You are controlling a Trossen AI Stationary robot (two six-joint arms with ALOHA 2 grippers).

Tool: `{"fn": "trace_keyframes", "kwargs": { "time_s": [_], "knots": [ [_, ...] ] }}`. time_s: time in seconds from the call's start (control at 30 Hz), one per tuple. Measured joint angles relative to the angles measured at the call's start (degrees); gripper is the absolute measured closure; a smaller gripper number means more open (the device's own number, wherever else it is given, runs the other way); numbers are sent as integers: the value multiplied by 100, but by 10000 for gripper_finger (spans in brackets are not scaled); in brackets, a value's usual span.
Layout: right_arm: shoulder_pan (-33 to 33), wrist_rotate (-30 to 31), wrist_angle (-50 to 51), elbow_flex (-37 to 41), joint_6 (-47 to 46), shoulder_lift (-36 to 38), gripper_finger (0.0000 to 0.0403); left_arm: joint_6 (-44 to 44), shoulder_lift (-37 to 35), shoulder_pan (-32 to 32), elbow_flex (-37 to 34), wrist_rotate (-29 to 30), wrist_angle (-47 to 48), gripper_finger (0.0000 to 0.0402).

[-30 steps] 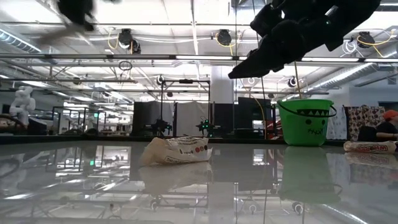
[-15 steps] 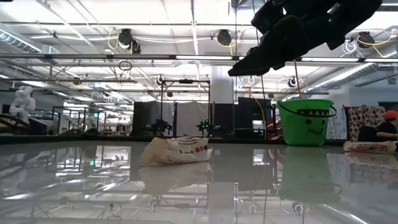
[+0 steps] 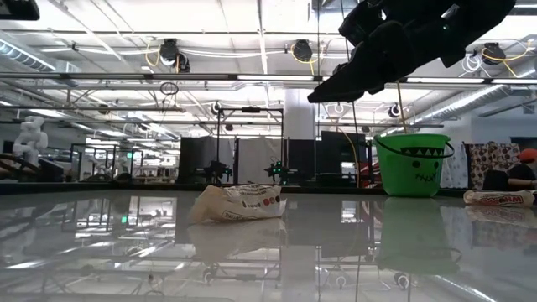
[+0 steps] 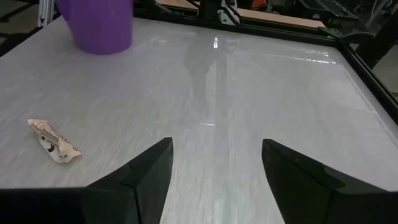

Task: Sort candy by brand, put in halloween buckets
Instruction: Put the white candy bar into the purple bucket

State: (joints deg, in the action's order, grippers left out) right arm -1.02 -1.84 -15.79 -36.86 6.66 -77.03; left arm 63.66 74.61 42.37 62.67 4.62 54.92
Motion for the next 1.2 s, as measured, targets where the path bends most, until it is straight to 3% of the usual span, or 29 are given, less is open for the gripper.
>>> {"fn": "trace_keyframes", "kwargs": {
  "time_s": [0.33,0.43,0.6,0.67,0.8,0.93,1.1,1.2],
  "knots": [
    [0,-1,2,0,0,0,165,-723,0,-265,0,183,-131,377],
    [0,0,0,0,0,0,165,-1400,0,-361,0,648,-534,377],
    [0,0,2,0,-53,0,165,-3007,199,-509,0,2194,-1662,377],
    [0,-1,0,0,-196,-1,165,-3645,406,-587,0,2373,-2143,377],
    [87,-162,419,-2,-526,43,165,-4319,902,-876,0,2332,-2686,377],
    [286,-305,1952,-209,-1061,297,165,-4775,1420,-1290,-4,2051,-2751,377],
    [690,-234,4508,-1149,-2168,478,165,-5996,1931,-1733,-9,890,-3965,377],
    [998,86,5469,-1716,-2614,480,165,-6841,2154,-1928,-7,330,-4848,377]
  ]
}}
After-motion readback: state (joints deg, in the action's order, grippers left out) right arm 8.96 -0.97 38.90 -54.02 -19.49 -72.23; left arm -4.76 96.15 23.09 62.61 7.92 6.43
